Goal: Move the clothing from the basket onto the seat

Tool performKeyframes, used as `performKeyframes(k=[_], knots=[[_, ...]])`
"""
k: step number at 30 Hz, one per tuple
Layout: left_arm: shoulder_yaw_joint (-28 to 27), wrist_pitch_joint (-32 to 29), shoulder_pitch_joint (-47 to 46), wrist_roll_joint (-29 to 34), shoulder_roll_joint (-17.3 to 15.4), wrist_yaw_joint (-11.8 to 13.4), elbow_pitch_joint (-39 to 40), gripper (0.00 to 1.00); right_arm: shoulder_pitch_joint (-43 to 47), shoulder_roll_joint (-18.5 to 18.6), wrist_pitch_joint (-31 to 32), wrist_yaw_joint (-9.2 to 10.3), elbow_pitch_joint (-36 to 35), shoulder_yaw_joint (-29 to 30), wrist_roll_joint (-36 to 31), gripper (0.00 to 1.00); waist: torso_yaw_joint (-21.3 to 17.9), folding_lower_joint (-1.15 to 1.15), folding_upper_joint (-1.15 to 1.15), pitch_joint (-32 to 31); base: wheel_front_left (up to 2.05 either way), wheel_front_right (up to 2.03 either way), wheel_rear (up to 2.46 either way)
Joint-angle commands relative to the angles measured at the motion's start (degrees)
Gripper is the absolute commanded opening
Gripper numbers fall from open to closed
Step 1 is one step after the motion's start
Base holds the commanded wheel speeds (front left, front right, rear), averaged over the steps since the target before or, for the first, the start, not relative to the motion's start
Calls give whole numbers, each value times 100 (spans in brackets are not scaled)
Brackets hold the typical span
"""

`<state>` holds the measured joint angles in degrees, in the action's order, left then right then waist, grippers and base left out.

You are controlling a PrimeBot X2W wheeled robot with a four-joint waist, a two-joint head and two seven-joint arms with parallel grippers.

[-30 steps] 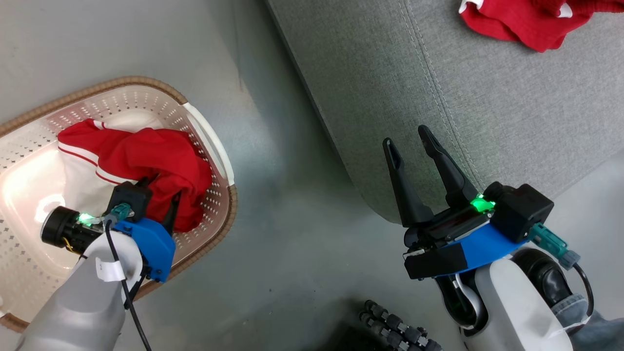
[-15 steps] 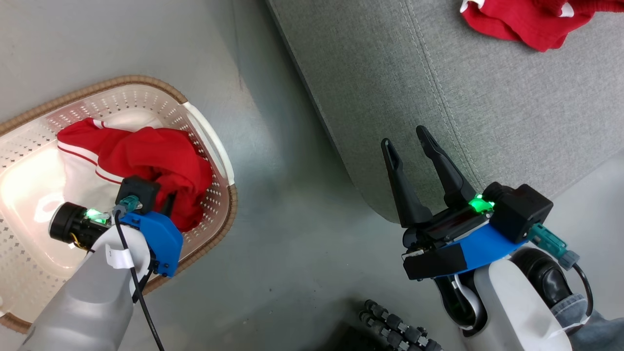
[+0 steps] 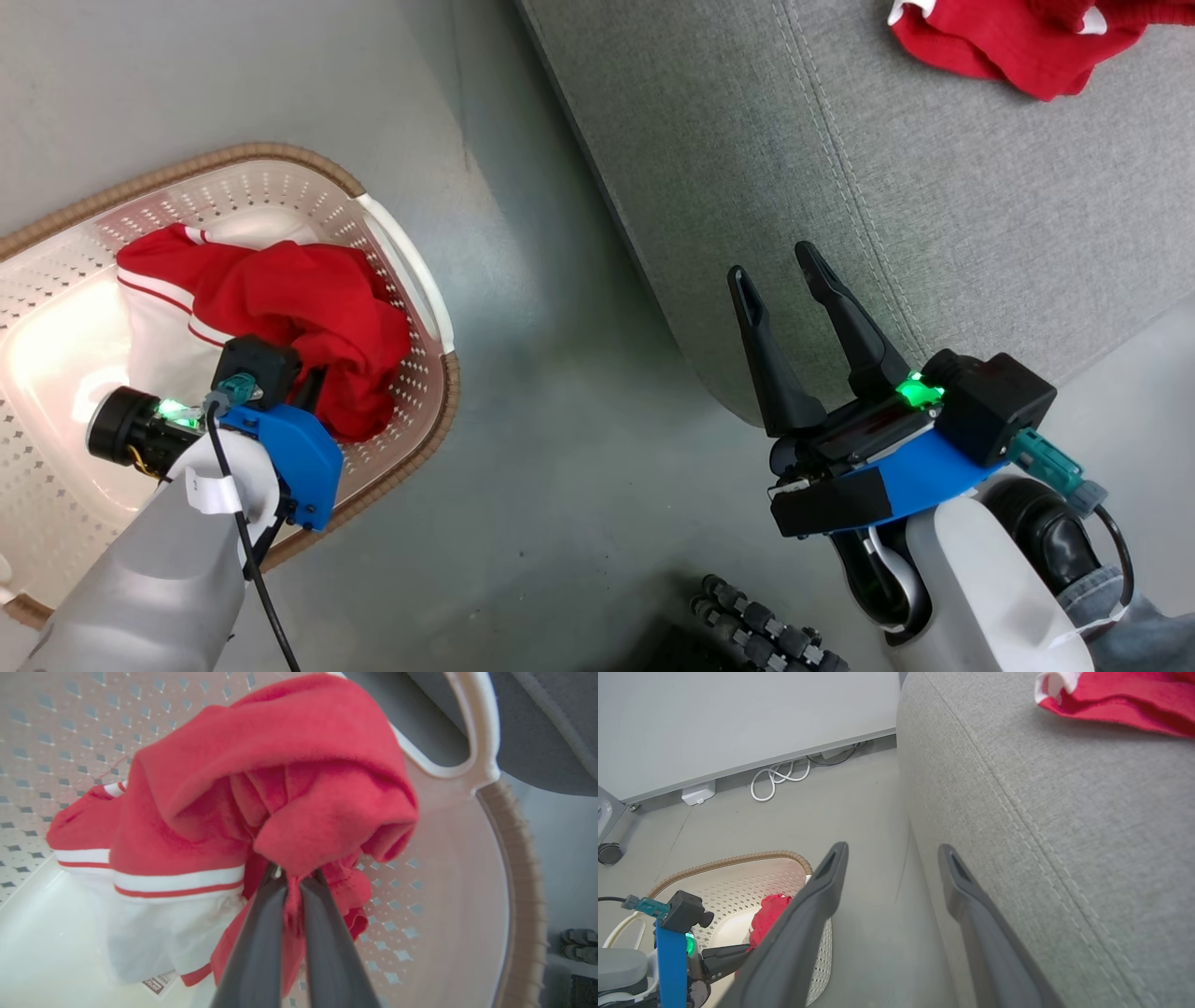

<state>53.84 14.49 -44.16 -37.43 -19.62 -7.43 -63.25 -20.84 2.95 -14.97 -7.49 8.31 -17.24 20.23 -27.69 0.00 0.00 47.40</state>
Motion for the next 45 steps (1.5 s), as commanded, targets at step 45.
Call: performKeyframes(k=[45], knots=[[-1305,79,962,494,738,119,1497,0,166,-7,241,-1,208,310,-766,100,1299,0,0,-2070,0,0,0]])
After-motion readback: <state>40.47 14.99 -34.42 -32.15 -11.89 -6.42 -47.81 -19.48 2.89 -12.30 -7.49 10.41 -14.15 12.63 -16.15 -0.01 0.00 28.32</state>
